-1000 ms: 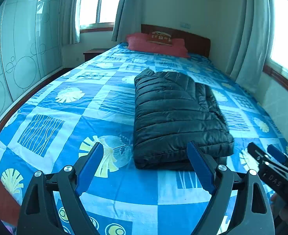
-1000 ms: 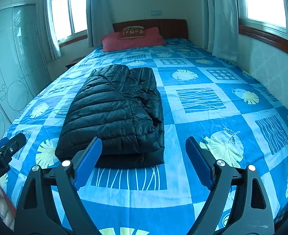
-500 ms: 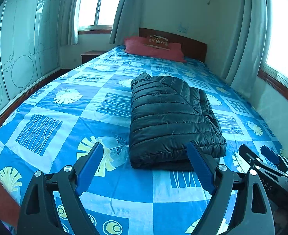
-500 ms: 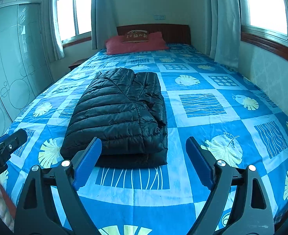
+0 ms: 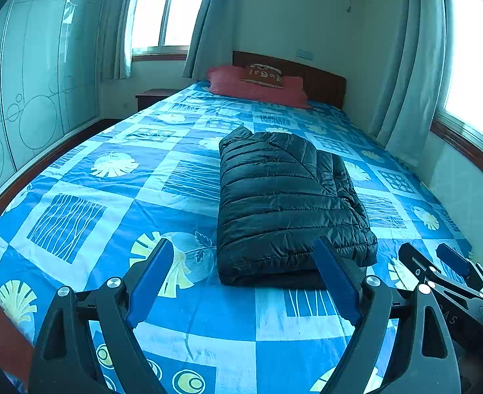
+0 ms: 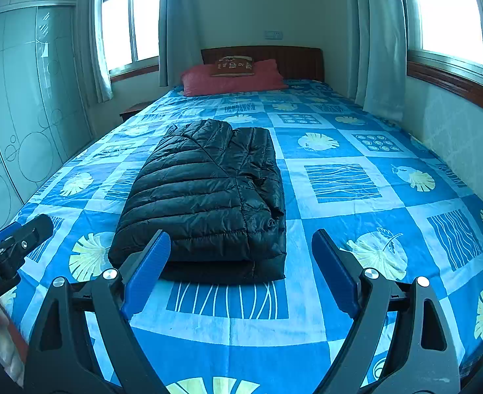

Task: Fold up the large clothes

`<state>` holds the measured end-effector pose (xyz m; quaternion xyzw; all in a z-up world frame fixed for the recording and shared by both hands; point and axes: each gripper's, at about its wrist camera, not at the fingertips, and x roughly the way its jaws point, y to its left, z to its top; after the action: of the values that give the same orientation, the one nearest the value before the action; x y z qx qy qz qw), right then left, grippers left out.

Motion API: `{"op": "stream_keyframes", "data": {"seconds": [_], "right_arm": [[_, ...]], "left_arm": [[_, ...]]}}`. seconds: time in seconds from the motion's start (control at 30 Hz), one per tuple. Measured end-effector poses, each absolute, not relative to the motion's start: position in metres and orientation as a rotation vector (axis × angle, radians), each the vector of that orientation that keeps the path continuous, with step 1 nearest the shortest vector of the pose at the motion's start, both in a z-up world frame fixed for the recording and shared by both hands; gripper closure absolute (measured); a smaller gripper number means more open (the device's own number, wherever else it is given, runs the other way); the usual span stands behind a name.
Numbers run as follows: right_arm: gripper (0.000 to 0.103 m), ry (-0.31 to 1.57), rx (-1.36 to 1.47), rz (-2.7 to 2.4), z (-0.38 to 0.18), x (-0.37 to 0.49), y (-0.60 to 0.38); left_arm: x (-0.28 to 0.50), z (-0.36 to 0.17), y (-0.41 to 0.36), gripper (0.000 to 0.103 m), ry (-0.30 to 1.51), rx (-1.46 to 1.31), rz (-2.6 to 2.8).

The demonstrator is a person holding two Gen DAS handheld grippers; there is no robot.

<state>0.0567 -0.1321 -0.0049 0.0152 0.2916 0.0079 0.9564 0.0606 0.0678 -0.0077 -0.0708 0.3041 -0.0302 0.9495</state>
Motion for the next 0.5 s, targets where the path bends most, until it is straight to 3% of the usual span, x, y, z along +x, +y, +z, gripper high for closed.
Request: {"op": "stream_keyframes", "data": {"seconds": [0.5], "right_arm": [[0.015,0.594,0.030,0.017,-0.0062,0.0567,-0.1320]], "left_arm": [[0.0593,-0.0055,0.0677,0.017,0.611,-0.136,-0.056]]}}
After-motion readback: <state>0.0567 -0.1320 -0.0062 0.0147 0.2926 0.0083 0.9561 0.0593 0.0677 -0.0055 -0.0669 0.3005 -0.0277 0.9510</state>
